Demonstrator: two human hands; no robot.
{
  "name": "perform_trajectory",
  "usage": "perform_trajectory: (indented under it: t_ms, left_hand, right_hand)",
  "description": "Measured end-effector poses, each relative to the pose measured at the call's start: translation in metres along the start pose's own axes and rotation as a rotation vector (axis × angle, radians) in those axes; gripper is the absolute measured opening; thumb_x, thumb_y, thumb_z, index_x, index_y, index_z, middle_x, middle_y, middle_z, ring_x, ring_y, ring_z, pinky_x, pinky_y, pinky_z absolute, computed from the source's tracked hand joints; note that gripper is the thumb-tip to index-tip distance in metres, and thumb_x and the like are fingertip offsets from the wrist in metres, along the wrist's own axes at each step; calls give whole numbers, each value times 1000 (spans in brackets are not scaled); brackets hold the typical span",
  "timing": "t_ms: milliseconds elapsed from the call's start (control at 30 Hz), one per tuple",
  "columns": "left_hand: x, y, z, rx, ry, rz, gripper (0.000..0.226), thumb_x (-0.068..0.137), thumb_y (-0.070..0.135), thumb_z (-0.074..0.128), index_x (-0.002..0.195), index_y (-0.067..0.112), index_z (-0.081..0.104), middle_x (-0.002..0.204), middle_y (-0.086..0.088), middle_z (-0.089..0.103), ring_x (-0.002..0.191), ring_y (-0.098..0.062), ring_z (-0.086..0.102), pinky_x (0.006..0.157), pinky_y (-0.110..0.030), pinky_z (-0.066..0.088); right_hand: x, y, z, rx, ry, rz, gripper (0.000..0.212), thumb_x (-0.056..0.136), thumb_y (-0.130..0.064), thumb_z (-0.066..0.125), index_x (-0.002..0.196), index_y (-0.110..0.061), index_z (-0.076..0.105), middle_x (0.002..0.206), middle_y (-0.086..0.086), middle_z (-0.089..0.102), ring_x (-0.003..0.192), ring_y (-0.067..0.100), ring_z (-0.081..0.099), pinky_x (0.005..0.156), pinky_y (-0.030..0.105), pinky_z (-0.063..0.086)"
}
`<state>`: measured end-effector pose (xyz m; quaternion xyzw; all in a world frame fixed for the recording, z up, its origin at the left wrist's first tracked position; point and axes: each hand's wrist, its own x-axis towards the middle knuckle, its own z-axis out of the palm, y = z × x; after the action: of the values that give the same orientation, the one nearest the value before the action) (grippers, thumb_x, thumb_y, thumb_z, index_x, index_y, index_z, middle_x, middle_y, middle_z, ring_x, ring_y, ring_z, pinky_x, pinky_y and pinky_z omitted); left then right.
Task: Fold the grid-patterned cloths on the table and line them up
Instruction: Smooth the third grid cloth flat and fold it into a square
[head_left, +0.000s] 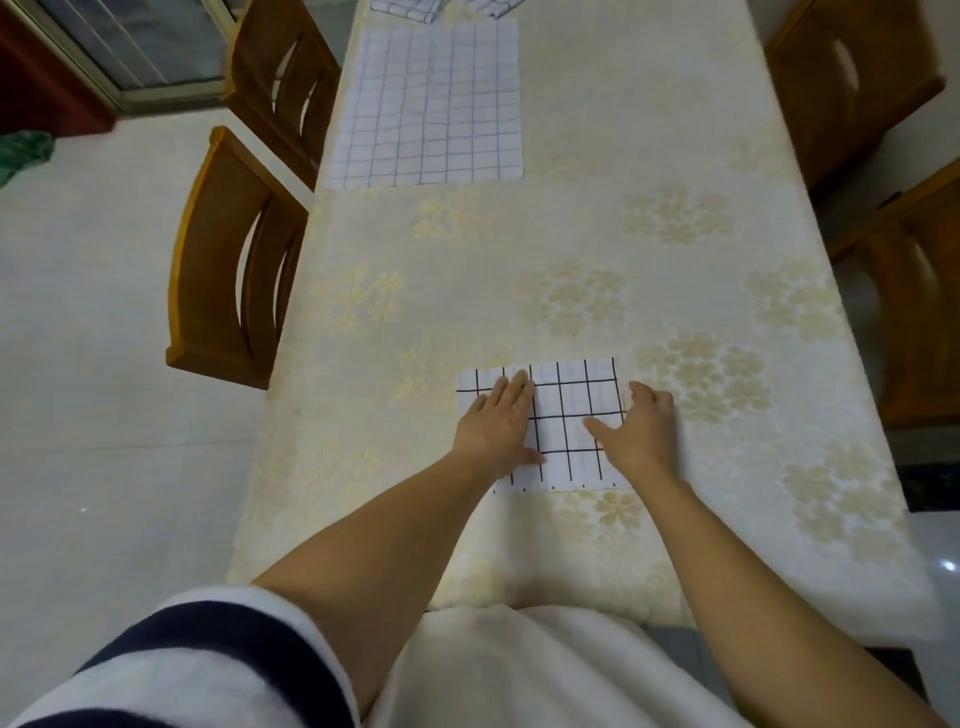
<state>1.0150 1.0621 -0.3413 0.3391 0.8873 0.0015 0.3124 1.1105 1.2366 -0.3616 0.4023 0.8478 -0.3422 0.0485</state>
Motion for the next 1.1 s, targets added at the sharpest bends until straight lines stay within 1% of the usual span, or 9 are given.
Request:
perform_trajectory:
  t_ms: [133,200,300,400,567,667,867,1000,1100]
  left_hand:
    - [3,-3,1,-6,-2,-25,114,89,59,66,161,18,-10,168,1,-20,156,-20,-13,127,-43,7]
    - [5,-4,0,-12,-17,-37,119,85,62,70,161,21,-12,168,0,-22,156,-21,-15,127,-44,8]
    - [9,-4,-2,-18,-36,-54,128,79,63,75,160,25,-16,167,1,-24,155,-25,-16,127,-47,7]
    - [13,-5,-4,-37,-63,-65,136,74,64,79,158,28,-21,165,2,-29,154,-28,-19,127,-50,4]
    - [16,-7,0,-36,-78,-74,144,69,66,81,155,29,-28,163,3,-34,153,-28,-25,126,-50,-2]
    - [16,-7,1,-23,-83,-81,145,68,67,81,155,29,-29,162,4,-35,153,-28,-25,126,-50,-2]
    - [17,-7,2,-32,-63,-79,144,69,66,81,157,28,-26,163,3,-34,153,-29,-24,126,-51,-1]
    - [13,-12,9,-19,-10,-46,138,71,71,76,158,28,-23,164,4,-31,153,-27,-23,126,-48,-1]
    - [15,-12,9,-47,1,-51,139,70,70,78,158,28,-21,165,5,-29,154,-27,-21,126,-48,0]
  right_hand:
    - [0,1,-6,301,-39,193,76,79,-34,82,140,-12,42,121,10,58,96,24,61,80,33,51]
    - [0,-1,-8,383,-47,273,59,84,-34,78,130,-12,48,108,4,57,89,21,57,75,31,48]
    - [1,-2,-9,275,-127,236,31,91,-39,68,103,-11,61,90,0,61,84,24,60,71,31,48]
    - [-4,1,-10,273,-172,137,24,97,-33,61,86,-12,67,73,0,64,73,24,62,65,31,48]
    - [-19,8,-8,99,9,-124,33,100,-37,53,90,-9,69,64,7,64,57,24,60,54,36,51]
    - [-27,0,-9,67,63,-219,29,101,-32,52,87,-13,69,49,-6,47,45,14,46,45,27,34]
    - [-39,-23,-6,21,76,-322,26,101,-27,49,100,-15,73,51,-7,45,51,23,53,49,27,35]
    - [-36,-24,-8,6,72,-302,28,102,-27,47,93,-12,70,50,-9,43,51,20,49,48,26,29]
    - [-38,-31,-8,-36,49,-322,31,103,-27,44,98,-12,70,57,3,56,57,26,56,51,30,38]
